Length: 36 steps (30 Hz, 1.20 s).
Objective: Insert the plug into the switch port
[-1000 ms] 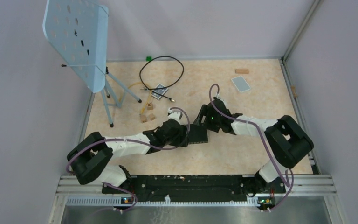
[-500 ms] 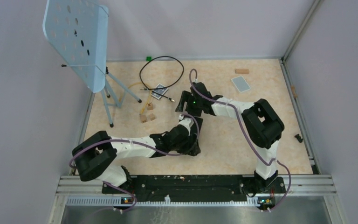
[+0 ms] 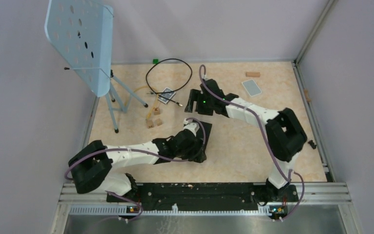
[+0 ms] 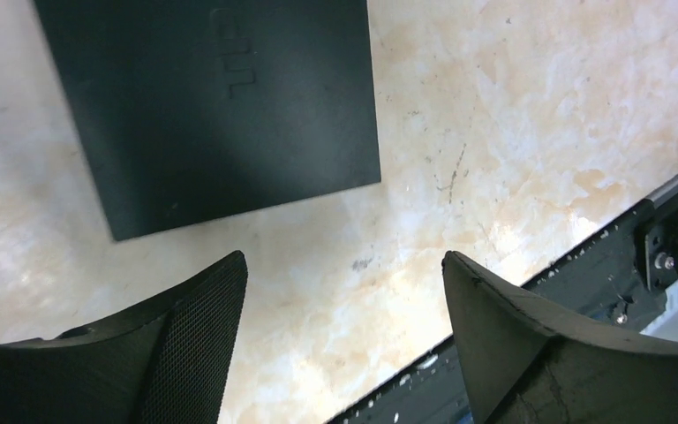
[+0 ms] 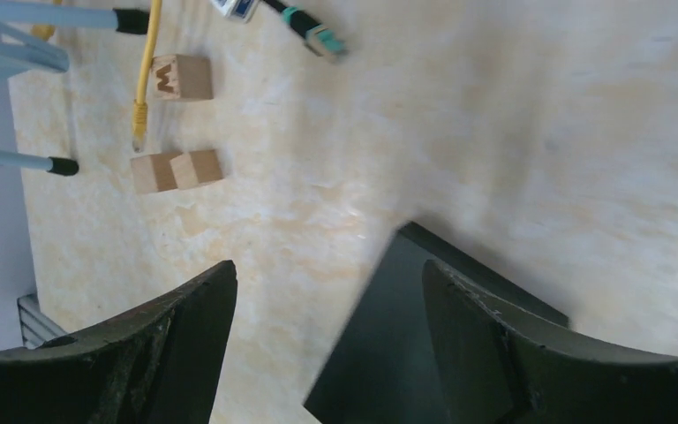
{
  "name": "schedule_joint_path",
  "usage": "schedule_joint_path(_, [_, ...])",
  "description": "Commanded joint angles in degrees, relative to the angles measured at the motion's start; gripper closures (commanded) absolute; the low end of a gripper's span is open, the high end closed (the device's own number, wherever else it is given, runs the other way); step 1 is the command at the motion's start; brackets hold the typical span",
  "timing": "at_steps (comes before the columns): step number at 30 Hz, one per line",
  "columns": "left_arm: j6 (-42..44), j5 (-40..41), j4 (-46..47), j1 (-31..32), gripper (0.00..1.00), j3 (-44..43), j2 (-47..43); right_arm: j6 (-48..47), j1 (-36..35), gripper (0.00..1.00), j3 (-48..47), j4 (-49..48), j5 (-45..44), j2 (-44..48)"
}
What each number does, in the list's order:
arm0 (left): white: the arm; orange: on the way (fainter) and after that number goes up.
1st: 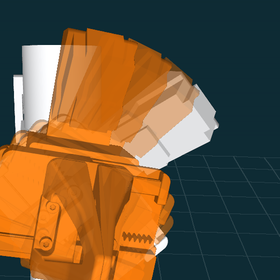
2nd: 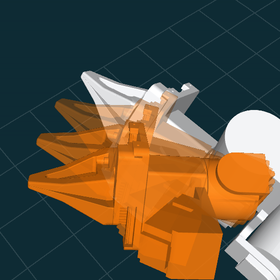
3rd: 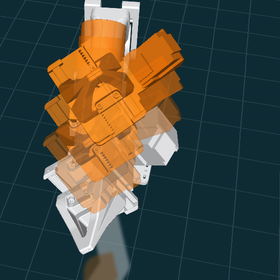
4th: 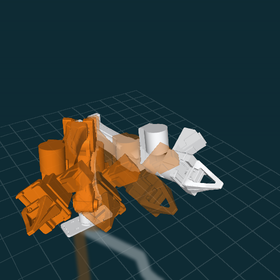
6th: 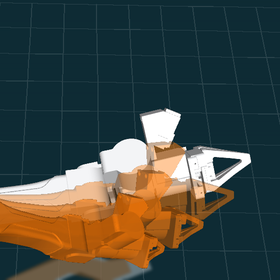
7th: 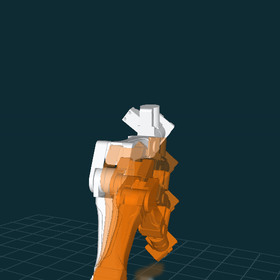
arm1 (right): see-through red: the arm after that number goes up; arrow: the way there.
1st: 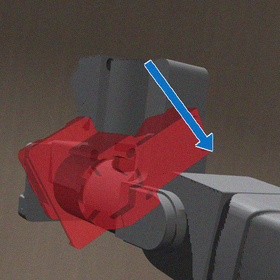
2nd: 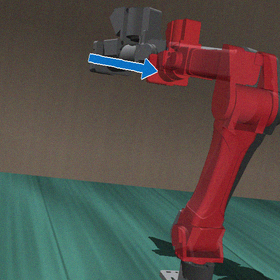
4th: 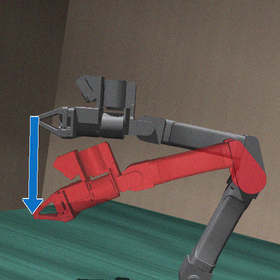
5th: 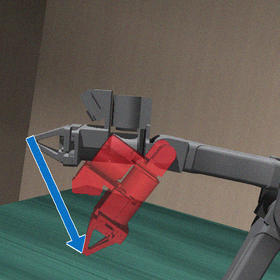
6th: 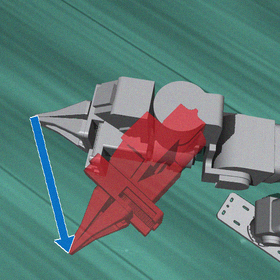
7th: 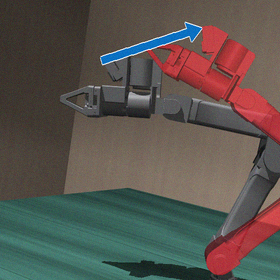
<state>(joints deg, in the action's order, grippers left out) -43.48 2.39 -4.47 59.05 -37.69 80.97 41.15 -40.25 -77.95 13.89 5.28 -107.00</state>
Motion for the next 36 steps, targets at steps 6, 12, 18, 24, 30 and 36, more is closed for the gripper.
schedule_joint_path(6, [2.22,8.27,-12.52,0.02,0.07,-0.26,-16.41,1.29,4.96,0.24,23.42,1.00,-11.74,25.49])
schedule_joint_path(12, [3.89,10.33,-14.50,-4.19,0.03,-0.15,-17.65,8.90,4.36,0.24,38.13,-5.30,-5.62,34.44])
schedule_joint_path(18, [7.25,2.22,-6.92,-8.76,0.03,2.12,-14.88,14.57,0.68,0.24,46.12,-10.88,-5.54,38.84])
schedule_joint_path(24, [8.67,5.04,-10.29,-10.47,0.05,-0.48,-13.46,18.57,-0.24,0.24,49.81,-17.88,-3.87,34.75])
schedule_joint_path(30, [10.03,7.93,-15.35,-12.66,0.02,-5.29,-13.76,18.18,-0.18,0.24,46.92,-21.41,-3.03,25.44])
schedule_joint_path(36, [12.01,12.49,-20.28,-14.91,0.01,-11.43,-13.38,16.01,1.02,0.25,37.75,-23.60,1.56,13.36])
